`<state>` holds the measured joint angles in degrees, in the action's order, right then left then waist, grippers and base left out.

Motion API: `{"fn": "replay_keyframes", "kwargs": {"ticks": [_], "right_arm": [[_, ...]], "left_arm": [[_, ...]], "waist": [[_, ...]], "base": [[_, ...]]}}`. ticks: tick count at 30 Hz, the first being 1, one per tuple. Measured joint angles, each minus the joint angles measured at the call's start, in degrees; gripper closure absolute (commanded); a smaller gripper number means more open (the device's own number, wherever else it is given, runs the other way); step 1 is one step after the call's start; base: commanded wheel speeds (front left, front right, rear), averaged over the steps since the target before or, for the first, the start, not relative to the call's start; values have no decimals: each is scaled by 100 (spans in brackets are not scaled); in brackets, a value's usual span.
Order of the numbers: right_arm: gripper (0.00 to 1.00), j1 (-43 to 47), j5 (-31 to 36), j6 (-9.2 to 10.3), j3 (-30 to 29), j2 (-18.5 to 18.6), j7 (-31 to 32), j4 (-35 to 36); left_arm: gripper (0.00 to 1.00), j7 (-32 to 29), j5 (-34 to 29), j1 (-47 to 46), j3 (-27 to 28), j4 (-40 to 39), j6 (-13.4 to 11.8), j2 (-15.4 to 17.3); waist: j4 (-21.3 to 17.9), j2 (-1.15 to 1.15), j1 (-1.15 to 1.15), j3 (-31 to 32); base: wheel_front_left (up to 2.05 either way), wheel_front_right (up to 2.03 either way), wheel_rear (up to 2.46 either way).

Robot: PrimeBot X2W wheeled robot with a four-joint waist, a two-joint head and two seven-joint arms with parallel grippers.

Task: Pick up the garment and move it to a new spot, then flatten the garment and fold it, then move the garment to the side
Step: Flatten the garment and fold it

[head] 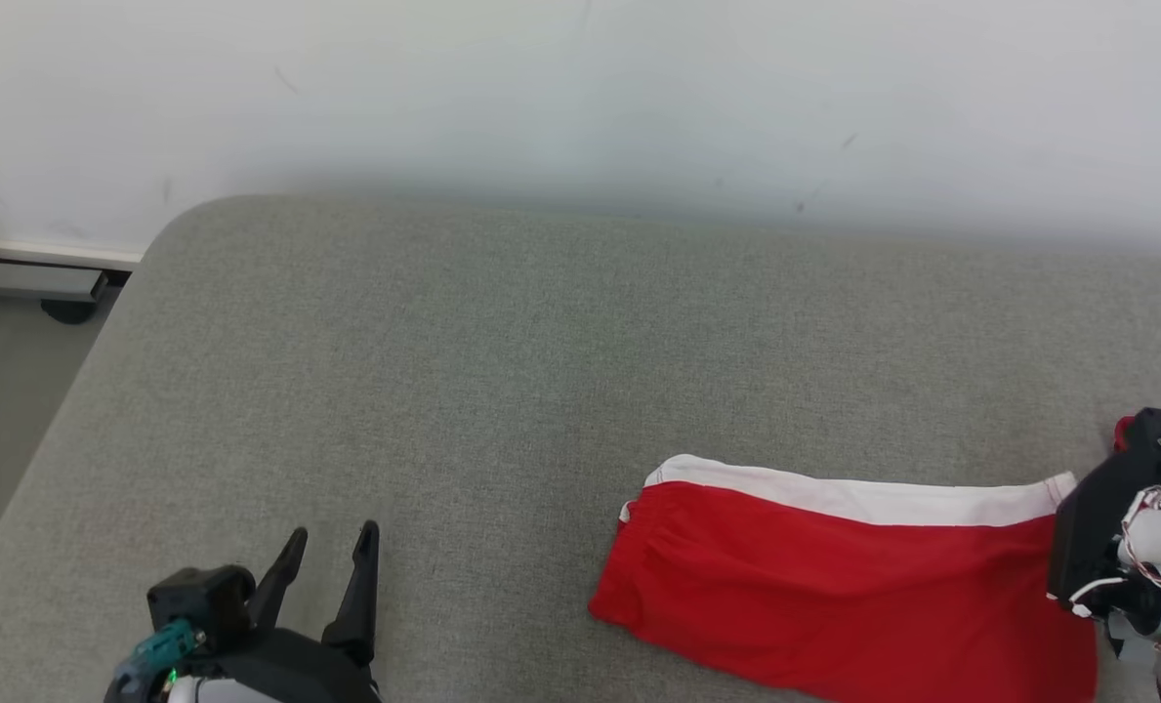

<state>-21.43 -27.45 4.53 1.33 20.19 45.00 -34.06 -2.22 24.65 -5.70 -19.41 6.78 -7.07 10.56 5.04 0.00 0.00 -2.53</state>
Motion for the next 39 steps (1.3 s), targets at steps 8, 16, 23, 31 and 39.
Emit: {"fn": "replay_keyframes", "kwargs": {"ticks": [8, 16, 23, 31, 39], "right_arm": [[100, 2, -255, -343, 301, -553, 255, 723], [100, -65, -396, -511, 771, -1200, 501, 1212], [100, -386, -352, -316, 945, -1533, 550, 1229], [100, -680, -320, -97, 1138, -1619, 593, 1034], [100, -999, -322, 10, 1349, -1663, 536, 818]], "left_arm": [[0, 5, 9, 193, -11, 7, -2, -10], [0, -1, 9, 194, -77, 4, 2, -13], [0, -29, 9, 188, -163, 3, 11, -58], [0, -76, 9, 154, -188, 0, 58, -74], [0, -78, 9, 15, -220, 8, 60, -136]], "waist": [[-98, 0, 0, 142], [-145, 0, 0, 228], [-85, 0, 0, 205], [74, 0, 0, 118], [199, 0, 1, -3]], "base": [[0, 0, 0], [0, 0, 0], [0, 0, 0], [0, 0, 0], [0, 0, 0]]}}
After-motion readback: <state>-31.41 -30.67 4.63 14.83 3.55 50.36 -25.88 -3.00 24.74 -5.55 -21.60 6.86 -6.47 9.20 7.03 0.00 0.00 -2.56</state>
